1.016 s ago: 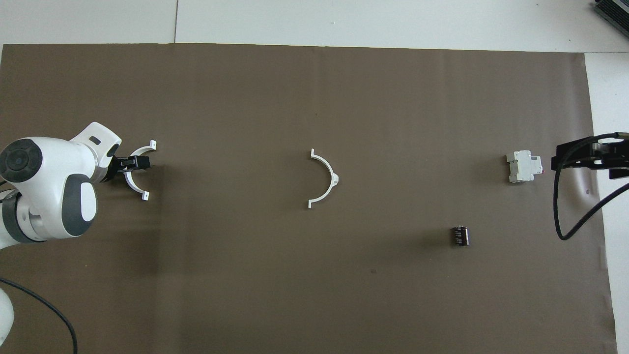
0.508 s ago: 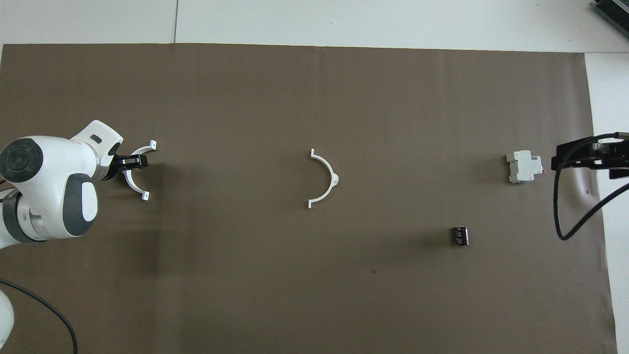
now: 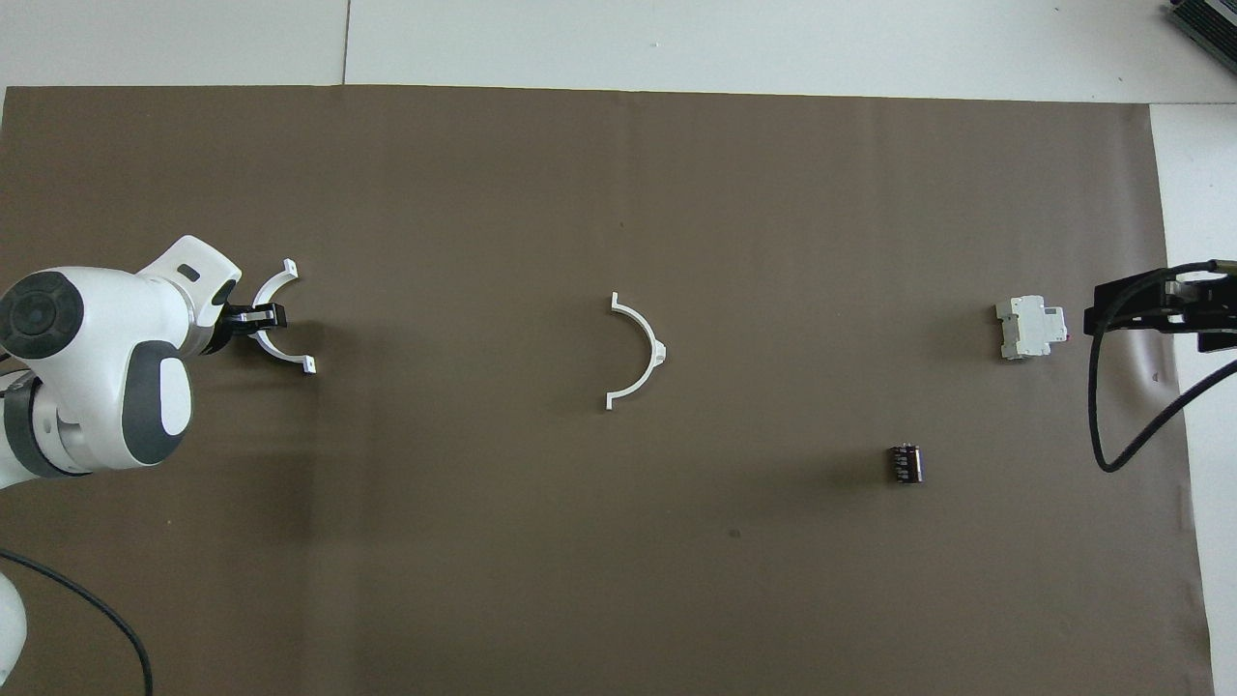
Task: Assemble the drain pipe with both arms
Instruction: 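Close the left gripper on the white half-clamp, then lift the half-clamp with the left gripper and carry it to the other half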
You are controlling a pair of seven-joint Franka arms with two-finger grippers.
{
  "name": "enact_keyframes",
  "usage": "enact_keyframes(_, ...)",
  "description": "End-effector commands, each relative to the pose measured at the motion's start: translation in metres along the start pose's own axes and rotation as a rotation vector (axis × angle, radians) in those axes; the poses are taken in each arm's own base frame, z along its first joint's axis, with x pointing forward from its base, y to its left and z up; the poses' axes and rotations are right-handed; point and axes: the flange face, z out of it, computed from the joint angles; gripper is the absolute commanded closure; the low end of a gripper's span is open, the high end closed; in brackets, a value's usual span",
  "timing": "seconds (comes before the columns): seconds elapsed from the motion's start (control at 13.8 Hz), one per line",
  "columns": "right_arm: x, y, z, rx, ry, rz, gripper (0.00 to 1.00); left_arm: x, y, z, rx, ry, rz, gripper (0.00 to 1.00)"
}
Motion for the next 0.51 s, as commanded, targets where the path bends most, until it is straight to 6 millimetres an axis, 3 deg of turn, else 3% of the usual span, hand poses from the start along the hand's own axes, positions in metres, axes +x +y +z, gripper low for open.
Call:
enact_keyframes(0.0,-0.002,0.0,0.0,0.017,-0.007,-0.015,0.0,-0.004,0.014,-0.008,0.001,-0.005,-0.003,1.0)
enact_keyframes(0.07,-0.002,0.0,0.0,0.017,-0.007,-0.015,0.0,-0.004,0.02,-0.013,0.0,-0.019,-0.028,1.0)
enact_keyframes(0.44,-0.002,0.0,0.0,0.017,-0.007,-0.015,0.0,-0.01,0.088,-0.047,-0.003,-0.078,-0.071,1.0)
